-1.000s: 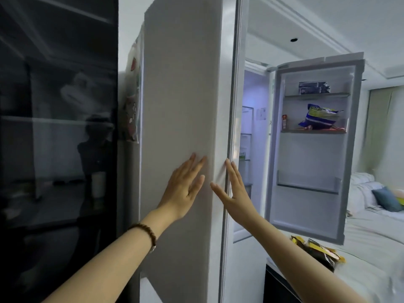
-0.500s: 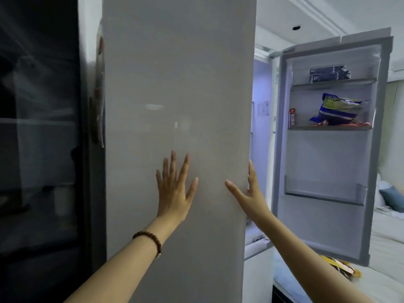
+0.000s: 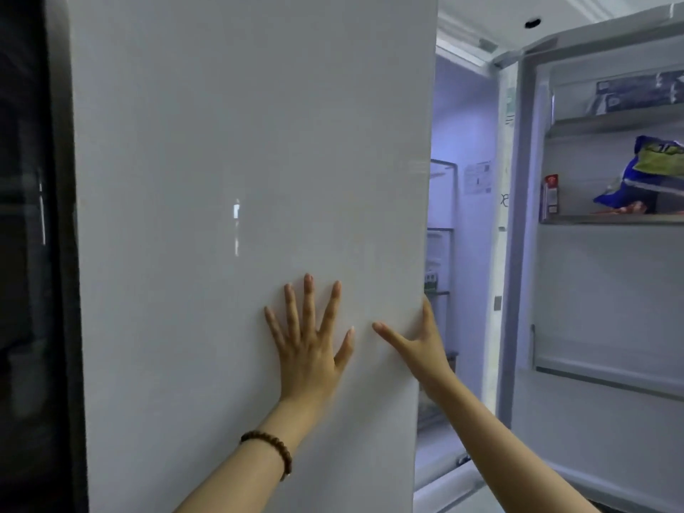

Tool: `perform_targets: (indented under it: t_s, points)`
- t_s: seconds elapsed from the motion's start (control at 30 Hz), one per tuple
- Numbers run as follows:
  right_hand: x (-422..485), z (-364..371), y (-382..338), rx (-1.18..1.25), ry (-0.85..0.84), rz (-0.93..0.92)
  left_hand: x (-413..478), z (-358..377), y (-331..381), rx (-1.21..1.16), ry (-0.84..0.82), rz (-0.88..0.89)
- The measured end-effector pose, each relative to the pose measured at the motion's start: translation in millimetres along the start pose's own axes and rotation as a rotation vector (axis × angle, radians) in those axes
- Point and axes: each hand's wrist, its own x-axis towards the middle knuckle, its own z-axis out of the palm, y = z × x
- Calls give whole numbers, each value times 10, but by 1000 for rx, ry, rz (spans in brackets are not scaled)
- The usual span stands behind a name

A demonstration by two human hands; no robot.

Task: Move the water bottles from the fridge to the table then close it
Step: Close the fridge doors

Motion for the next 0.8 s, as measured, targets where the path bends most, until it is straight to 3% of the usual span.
perform_targets:
  t_s: [0.3,0.6,0.8]
  points:
    - [714,338,563,148,-116,-41,169,569,-182,343,1,-62]
    - [863,459,852,219,-115,-81,214,665,-203,487,69,-63]
    - [857,381,895,246,-206,-84,208,561,-73,508,-62,-133]
